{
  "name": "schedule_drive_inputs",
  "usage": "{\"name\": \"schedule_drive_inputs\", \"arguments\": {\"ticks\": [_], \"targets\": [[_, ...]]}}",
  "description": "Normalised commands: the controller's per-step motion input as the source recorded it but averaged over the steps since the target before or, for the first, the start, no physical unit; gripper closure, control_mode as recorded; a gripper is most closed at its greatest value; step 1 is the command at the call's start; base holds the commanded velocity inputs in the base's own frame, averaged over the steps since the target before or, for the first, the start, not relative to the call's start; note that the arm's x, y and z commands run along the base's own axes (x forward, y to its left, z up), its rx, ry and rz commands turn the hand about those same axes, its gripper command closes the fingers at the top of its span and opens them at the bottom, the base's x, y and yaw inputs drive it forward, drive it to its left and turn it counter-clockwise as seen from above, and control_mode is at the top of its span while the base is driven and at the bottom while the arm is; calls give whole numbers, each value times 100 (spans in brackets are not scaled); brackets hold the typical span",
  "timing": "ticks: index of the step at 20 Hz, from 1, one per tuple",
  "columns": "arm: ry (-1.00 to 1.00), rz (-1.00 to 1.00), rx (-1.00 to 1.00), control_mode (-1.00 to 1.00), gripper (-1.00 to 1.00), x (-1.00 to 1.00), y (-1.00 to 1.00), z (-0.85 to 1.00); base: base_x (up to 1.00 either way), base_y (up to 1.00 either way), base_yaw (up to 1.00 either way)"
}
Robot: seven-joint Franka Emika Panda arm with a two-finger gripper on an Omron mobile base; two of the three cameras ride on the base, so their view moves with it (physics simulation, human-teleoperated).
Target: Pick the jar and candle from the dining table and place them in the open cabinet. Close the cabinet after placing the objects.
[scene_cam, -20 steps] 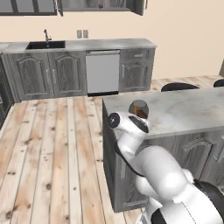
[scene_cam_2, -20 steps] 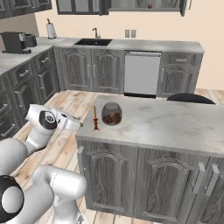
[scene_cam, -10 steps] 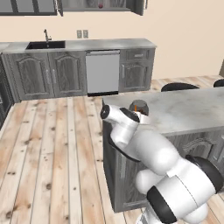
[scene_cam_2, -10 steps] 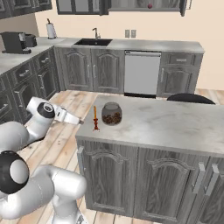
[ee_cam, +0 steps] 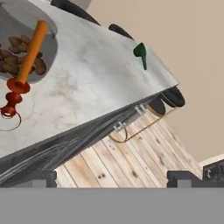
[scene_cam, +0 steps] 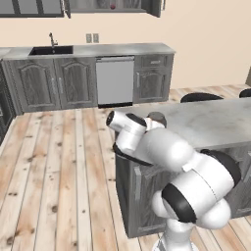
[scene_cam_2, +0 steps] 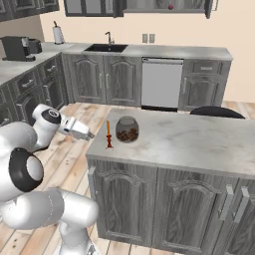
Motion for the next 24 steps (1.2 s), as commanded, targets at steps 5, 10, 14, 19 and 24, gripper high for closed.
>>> {"name": "schedule_drive_inputs", "arguments": {"ticks": [5, 10, 14, 19, 24], "targets": [[10, -1, -4, -100, -100, 2, 0, 0, 0, 0, 0], [0, -2, 0, -100, -100, 0, 0, 0, 0, 0, 0], [-8, 0, 0, -100, -100, 11, 0, -3, 0, 0, 0], [-7, 0, 0, -100, -100, 14, 0, -2, 0, 0, 0], [-1, 0, 0, -100, -100, 8, 0, 0, 0, 0, 0]]}}
